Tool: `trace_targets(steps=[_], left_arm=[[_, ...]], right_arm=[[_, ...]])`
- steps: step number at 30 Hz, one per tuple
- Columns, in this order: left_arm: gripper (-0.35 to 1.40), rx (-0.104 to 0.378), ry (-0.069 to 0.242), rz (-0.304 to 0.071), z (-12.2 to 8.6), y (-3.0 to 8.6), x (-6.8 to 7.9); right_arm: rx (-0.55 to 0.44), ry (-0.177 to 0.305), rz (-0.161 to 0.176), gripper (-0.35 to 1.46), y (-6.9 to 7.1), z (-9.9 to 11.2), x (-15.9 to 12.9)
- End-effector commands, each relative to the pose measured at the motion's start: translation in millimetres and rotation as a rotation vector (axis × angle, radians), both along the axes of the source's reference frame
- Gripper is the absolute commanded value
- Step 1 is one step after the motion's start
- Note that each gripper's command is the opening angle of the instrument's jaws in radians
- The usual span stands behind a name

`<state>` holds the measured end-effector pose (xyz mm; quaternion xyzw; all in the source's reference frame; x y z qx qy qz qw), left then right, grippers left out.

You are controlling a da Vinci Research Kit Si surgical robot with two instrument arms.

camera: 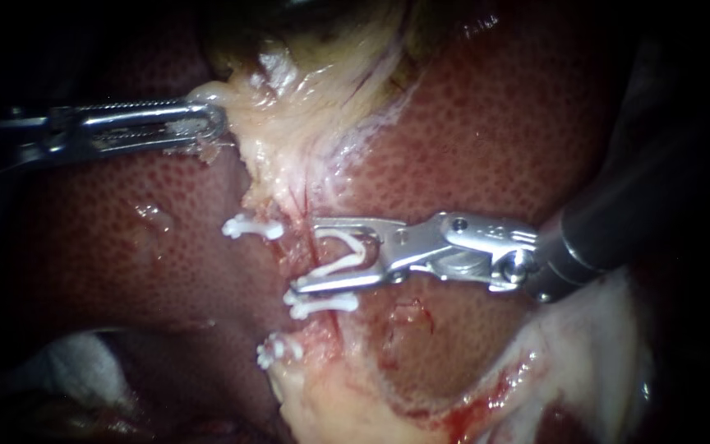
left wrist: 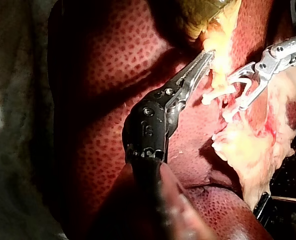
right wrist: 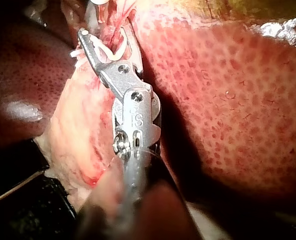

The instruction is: Clipping third clip right tube

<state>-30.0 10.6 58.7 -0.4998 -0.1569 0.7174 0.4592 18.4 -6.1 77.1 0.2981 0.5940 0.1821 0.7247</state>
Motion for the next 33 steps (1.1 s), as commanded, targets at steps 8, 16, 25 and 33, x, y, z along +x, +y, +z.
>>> trace_targets(steps=[8, 16, 25, 33], left_arm=[[-0.35, 0.000, 0.000, 0.000, 0.3, 0.1, 0.0], [-0.35, 0.000, 0.000, 0.002, 1.4, 0.7, 0.6], [-0.35, 0.001, -0.003, 0.004, 1.9, 1.0, 0.8], [-0.35, 0.001, -0.002, 0.003, 1.7, 0.9, 0.7]], right_arm=[[0.059, 0.007, -0.020, 0.50, -1.2, -1.4, 1.0], [0.074, 0.011, -0.016, 0.50, -1.0, -2.1, 1.1], [0.087, 0.030, -0.004, 0.49, 0.1, -3.3, 1.1], [0.094, 0.037, 0.000, 0.48, 1.0, -4.0, 0.9]])
